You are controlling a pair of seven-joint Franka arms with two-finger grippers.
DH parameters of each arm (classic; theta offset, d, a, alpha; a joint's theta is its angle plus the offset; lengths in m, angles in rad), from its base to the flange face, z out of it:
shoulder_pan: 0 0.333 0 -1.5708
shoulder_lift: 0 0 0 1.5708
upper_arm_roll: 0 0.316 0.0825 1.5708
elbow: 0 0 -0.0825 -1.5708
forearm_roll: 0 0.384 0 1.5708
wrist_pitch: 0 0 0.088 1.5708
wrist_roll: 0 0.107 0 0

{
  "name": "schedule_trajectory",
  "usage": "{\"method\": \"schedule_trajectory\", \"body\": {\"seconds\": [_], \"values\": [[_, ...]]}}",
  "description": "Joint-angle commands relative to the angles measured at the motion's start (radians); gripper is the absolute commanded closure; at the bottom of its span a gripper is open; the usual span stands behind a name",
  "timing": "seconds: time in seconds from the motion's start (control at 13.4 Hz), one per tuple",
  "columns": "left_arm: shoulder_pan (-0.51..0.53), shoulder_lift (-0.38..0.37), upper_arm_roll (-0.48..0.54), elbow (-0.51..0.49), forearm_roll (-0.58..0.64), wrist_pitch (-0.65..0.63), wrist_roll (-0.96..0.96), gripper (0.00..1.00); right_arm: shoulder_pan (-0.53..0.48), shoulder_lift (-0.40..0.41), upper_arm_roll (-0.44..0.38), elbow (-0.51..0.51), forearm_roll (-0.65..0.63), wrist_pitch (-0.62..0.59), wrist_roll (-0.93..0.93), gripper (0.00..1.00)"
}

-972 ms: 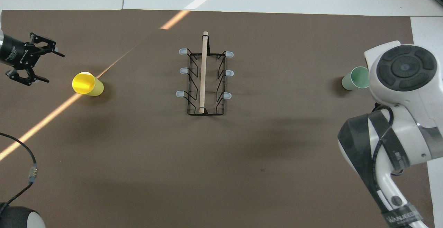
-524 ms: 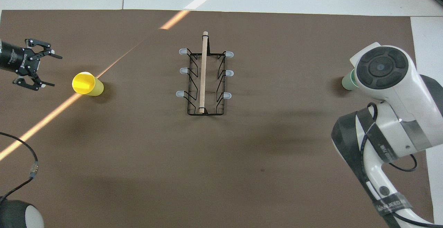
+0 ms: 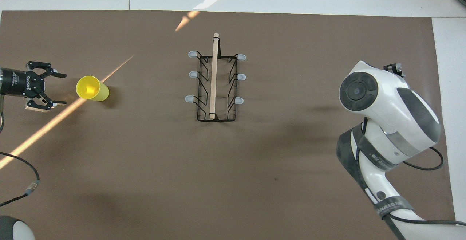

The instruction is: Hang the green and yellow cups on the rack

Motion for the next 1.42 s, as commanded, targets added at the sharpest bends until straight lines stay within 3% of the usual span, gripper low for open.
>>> {"method": "schedule_trajectory", "body": {"seconds": [0.0,0.15,0.67,1.35], "values": [[-0.024,-0.077,0.003,-0.134,-0.093,0.065,-0.022,0.0,0.016,0.056,0.001,-0.014,-0.063,0.037,0.1,0.0],[-0.033,-0.114,0.001,-0.229,-0.154,0.108,-0.039,0.0,0.017,0.076,0.001,-0.026,-0.117,0.083,0.115,0.0],[-0.065,-0.156,-0.009,-0.368,-0.304,0.242,-0.025,0.0,0.099,0.21,-0.001,-0.015,-0.19,0.069,0.269,0.0],[-0.099,-0.169,-0.041,-0.408,-0.401,0.305,-0.005,0.0,0.053,0.279,-0.001,-0.023,-0.224,0.215,0.347,0.0]]}}
